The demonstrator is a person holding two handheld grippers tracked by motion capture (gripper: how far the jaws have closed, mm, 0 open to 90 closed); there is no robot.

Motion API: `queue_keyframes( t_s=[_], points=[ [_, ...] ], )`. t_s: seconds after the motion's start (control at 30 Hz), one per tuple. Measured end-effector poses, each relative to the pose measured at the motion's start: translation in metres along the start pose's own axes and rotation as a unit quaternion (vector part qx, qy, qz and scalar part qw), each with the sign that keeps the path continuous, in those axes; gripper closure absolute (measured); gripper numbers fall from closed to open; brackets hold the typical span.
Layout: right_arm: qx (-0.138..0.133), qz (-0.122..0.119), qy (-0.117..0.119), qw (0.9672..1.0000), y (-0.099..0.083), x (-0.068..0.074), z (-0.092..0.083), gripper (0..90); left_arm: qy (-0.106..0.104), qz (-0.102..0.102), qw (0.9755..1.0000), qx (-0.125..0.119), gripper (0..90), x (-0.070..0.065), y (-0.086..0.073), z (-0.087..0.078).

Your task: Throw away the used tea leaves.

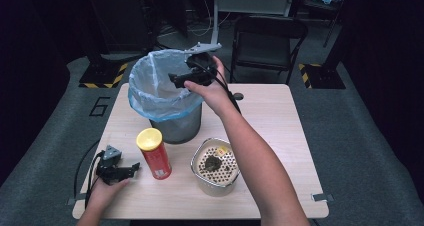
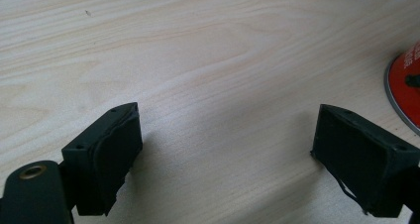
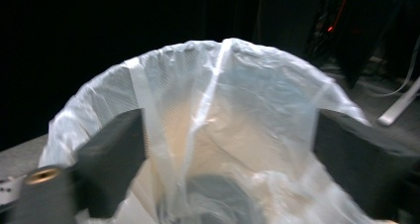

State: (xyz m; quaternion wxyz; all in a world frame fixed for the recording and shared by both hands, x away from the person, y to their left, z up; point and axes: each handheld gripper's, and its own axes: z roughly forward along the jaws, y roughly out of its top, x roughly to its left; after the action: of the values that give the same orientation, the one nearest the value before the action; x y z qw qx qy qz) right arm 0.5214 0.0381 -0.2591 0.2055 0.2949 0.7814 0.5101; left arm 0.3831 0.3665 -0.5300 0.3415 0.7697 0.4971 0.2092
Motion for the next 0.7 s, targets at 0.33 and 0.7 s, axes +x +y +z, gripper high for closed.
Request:
queue_keyframes(
  t_s=[0.33, 0.7],
  points=[
    [-0.043, 0.005, 0.018, 0.9989, -0.031, -0.021, -0.058, 29.4, 0.001, 0.002, 1.0, -0.005, 11.3, -0.001, -0.001, 0.001],
    [-0.025, -0.003, -0.024, 0.9994, -0.082, -0.036, -0.102, 30.0, 0.008, -0.008, 0.9999, -0.001, 11.7, -0.004, -0.001, -0.001]
  ],
)
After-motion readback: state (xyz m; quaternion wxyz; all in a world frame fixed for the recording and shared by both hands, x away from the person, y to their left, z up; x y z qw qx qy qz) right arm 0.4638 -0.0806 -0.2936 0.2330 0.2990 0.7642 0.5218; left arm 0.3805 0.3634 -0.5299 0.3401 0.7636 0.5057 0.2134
